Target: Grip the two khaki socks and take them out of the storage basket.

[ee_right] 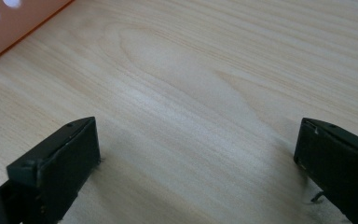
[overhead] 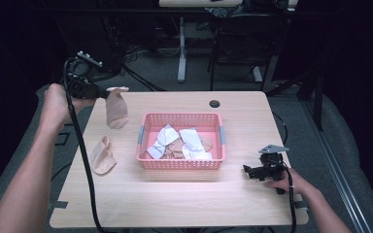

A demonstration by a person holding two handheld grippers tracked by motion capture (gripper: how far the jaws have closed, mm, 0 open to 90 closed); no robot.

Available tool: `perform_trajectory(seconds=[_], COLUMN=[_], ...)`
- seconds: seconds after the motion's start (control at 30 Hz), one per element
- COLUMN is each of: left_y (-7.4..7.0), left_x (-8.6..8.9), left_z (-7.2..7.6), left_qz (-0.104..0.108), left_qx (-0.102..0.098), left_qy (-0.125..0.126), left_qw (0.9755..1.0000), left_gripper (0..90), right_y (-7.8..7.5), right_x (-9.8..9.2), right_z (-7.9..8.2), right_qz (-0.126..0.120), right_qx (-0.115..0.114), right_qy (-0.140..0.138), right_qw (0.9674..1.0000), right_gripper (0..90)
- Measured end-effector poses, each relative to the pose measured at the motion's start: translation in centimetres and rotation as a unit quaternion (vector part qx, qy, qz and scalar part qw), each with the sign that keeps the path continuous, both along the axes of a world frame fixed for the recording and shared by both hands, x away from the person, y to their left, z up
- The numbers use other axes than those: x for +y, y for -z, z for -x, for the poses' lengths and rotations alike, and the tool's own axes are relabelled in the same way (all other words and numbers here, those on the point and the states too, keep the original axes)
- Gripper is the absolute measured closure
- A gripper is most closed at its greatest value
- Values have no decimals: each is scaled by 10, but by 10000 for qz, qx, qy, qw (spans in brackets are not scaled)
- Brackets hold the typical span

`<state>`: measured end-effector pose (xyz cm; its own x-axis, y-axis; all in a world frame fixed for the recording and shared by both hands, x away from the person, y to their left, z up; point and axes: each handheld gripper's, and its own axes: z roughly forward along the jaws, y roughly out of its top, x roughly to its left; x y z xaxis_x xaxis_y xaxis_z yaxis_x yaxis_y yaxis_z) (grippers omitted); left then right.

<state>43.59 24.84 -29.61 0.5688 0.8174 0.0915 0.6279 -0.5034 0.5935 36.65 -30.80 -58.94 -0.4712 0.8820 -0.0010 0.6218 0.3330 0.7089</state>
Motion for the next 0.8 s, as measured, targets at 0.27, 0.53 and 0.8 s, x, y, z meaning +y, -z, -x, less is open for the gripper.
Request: perform_trajectory(seconds=[0.27, 0.53, 0.8], left_y=[23, 53, 88], left_x=[25, 36, 41], left_z=[-1, -6, -16], left_qz=[-21, -35, -67], left_qx=[212, 451, 771], left_qy=[-250, -426, -590], left_qw=[9995, 9981, 9953], left_gripper=[878, 877, 876], right_y=[0, 0, 0], right_x=[0, 0, 0], right_z=[0, 0, 0], right_qz=[-33, -28, -29], right_qx=[8, 4, -2], right_qy=[-16, -12, 8], right_qw=[10000, 10000, 10000], right_gripper=[0, 0, 0])
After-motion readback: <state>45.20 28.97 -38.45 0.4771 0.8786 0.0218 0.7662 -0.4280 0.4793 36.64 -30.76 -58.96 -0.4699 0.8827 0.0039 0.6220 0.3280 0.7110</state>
